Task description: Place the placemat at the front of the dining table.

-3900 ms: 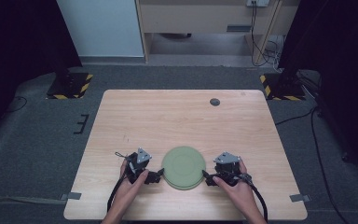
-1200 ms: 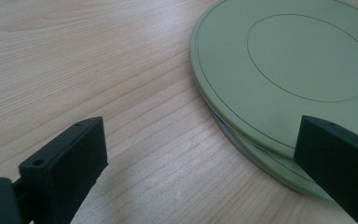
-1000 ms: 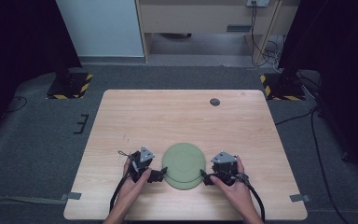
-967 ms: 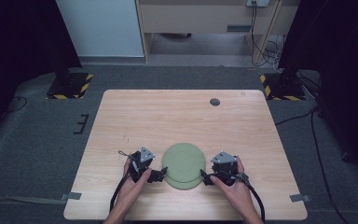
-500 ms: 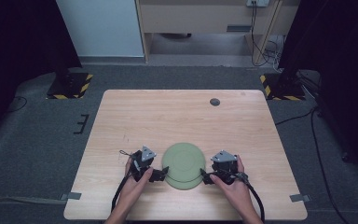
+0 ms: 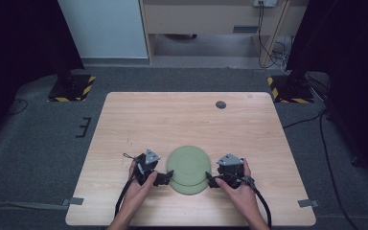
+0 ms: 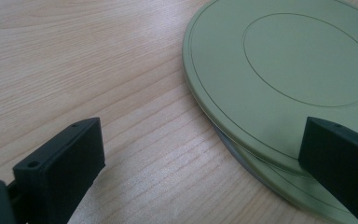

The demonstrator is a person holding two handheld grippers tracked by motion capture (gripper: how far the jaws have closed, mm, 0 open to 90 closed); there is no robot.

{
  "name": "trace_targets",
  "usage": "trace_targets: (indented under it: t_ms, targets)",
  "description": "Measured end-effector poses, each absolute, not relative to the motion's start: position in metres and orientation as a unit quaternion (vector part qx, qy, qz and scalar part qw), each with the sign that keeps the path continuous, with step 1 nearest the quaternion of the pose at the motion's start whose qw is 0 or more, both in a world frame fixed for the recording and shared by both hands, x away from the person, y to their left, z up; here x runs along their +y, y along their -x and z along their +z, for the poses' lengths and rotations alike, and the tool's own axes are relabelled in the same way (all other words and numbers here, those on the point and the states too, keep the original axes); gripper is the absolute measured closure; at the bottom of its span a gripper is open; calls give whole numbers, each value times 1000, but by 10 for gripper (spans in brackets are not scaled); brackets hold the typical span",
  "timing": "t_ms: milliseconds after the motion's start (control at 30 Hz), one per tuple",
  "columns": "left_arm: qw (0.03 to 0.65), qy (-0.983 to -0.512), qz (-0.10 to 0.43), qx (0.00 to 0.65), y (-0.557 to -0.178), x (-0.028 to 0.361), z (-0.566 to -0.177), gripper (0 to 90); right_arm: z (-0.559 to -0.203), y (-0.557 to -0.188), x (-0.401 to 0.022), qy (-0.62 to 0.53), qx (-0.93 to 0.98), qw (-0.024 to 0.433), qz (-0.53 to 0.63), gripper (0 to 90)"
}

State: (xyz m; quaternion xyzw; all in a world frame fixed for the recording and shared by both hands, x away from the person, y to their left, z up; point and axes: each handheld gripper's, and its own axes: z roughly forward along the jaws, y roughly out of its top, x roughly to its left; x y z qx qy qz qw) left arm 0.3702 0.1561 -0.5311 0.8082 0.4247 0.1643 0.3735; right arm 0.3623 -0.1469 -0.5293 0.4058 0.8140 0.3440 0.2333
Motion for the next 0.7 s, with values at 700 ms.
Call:
trace_targets:
  t_ms: [700]
  targets:
    - [373, -804, 169, 431, -378, 156, -531, 0, -530, -369, -145, -411, 810, 240, 344, 7]
